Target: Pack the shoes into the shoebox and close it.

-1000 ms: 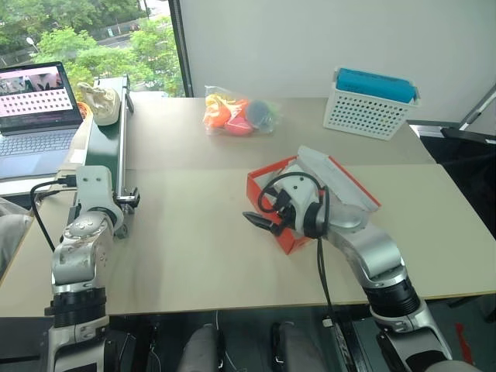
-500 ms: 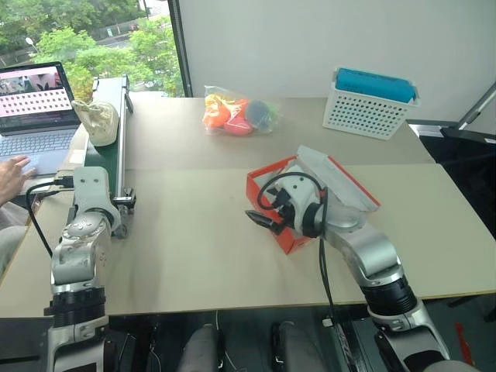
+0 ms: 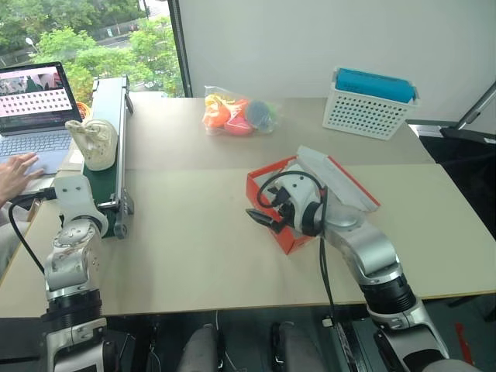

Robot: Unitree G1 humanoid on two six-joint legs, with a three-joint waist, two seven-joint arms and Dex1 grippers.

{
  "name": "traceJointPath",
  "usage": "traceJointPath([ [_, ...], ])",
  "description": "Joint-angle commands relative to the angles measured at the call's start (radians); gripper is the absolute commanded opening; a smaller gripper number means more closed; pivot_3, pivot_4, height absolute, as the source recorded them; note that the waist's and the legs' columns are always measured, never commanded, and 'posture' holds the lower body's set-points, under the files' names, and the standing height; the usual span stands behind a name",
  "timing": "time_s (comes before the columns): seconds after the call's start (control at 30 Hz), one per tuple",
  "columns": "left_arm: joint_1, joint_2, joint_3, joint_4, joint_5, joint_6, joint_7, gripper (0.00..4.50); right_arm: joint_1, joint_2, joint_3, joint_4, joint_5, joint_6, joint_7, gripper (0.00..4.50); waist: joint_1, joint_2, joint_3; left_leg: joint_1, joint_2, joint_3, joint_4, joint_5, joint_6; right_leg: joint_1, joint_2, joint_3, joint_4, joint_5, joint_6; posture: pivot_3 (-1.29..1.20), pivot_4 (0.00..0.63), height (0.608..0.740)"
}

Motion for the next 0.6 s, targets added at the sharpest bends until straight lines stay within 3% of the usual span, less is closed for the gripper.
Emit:
traceJointPath([
  [0.03,-0.008,0.005,0.014,-0.005,-0.012,-0.024,-0.008,4.45,-0.007,0.004,-0.002,-0.033,0.005,0.004,-0.002,4.50,0.000,0.000,0.000,0.000,0.000,0.000,0.000,0.000,0.000,0.000,0.000,0.000,0.000,0.000,0.000,0.00,0.150,0.699],
  [0.6,-0.003,0.012,0.022,0.024,-0.018,-0.038,-0.029,4.45,0.048,-0.055,0.016,-0.143,0.079,-0.033,0.140,4.50,0.000,-0.001,-0.001,0.000,0.000,0.000,0.000,0.000,0.000,0.000,0.000,0.000,0.000,0.000,0.000,0.00,0.150,0.699],
])
